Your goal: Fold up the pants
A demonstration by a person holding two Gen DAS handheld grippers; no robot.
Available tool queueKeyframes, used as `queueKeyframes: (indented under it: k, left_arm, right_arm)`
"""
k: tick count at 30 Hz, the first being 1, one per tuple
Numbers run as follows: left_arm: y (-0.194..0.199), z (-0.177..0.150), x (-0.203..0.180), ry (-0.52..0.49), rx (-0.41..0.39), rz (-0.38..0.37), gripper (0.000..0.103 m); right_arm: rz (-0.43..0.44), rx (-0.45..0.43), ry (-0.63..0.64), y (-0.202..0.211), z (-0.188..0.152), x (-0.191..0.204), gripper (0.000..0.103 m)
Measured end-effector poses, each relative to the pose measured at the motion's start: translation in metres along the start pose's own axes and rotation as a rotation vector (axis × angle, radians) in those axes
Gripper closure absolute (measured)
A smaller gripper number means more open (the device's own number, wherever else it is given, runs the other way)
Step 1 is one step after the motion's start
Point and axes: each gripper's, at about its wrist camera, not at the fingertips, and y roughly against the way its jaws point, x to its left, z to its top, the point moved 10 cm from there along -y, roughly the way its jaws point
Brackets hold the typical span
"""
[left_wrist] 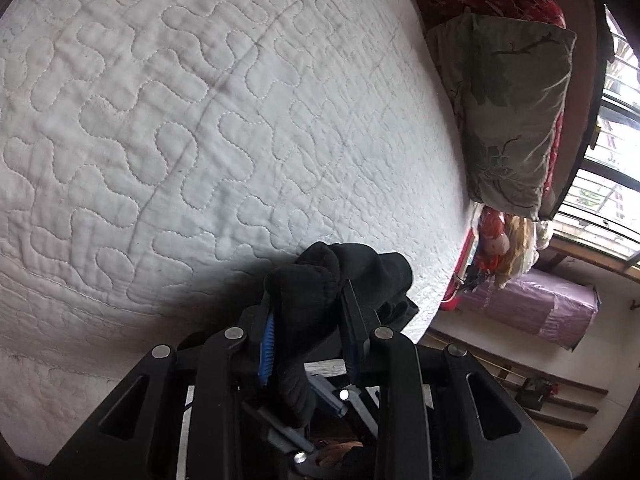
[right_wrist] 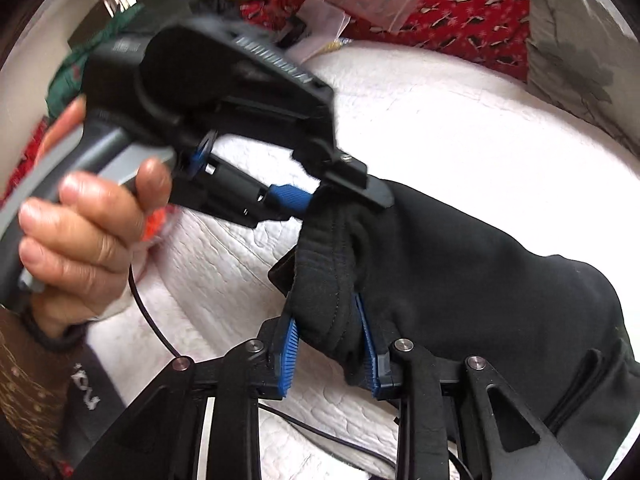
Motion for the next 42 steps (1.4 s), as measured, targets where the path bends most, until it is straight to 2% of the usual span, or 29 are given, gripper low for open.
queueKeyframes:
  k: [2, 3, 4, 5, 8, 12, 15, 17, 20, 21, 22, 25, 29, 34, 42]
  left_arm:
    - [-0.005, 0.006, 0.01, 0.032, 0.011, 0.041, 0.079]
    - [-0.006, 0.01, 0.015, 0.035, 0.02, 0.05, 0.079]
    - [-0.006, 0.012, 0.017, 0.037, 0.025, 0.057, 0.079]
    - [-0.007, 0.015, 0.019, 0.034, 0.035, 0.061, 0.079]
    - [-0.009, 0.019, 0.02, -0.008, 0.058, 0.068, 0.079]
    - [-0.008, 0.026, 0.026, -0.038, 0.1, 0.015, 0.079]
    - [-0.007, 0.029, 0.029, -0.05, 0.111, -0.026, 0.079]
    - [-0.003, 0.029, 0.028, -0.048, 0.093, -0.046, 0.079]
    - [0.004, 0.025, 0.025, -0.033, 0.054, -0.078, 0.079]
    - [0.006, 0.022, 0.02, -0.022, 0.047, -0.106, 0.079]
    - [0.01, 0.016, 0.014, -0.011, 0.041, -0.147, 0.079]
    - [0.018, 0.001, 0.0, -0.006, 0.015, -0.194, 0.079]
    - [0.026, -0.022, -0.015, 0.017, 0.001, -0.225, 0.08]
    - [0.022, -0.056, -0.048, 0.001, -0.027, -0.211, 0.08]
    - [-0.018, -0.091, -0.124, -0.054, -0.032, -0.138, 0.079]
  right_arm:
    - [0.038, 0.037, 0.007, -0.007, -0.002, 0.003, 0.071]
    - [0.026, 0.051, 0.012, -0.013, -0.001, 0.006, 0.069]
    - [-0.014, 0.051, 0.029, -0.02, -0.001, 0.009, 0.066]
    - [-0.038, 0.054, 0.05, -0.028, -0.001, 0.014, 0.057]
    - [-0.099, 0.059, 0.074, -0.046, -0.004, 0.024, 0.048]
    - [-0.188, 0.032, 0.074, -0.062, 0.0, 0.024, 0.038]
    - [-0.253, -0.007, 0.107, -0.073, 0.012, 0.02, 0.036]
    - [-0.235, -0.009, 0.121, -0.075, 0.017, 0.016, 0.04]
    - [-0.141, -0.008, 0.052, -0.059, 0.023, 0.0, 0.063]
    - [-0.118, -0.002, 0.036, -0.052, 0.024, -0.005, 0.069]
    - [-0.102, -0.003, 0.023, -0.045, 0.027, -0.01, 0.071]
    - [-0.051, -0.019, -0.025, -0.019, 0.029, -0.02, 0.072]
    - [-0.028, -0.041, -0.012, 0.006, 0.026, -0.022, 0.073]
    - [0.029, -0.057, -0.026, 0.04, 0.008, -0.02, 0.073]
    - [0.096, -0.127, -0.124, 0.109, -0.007, -0.055, 0.072]
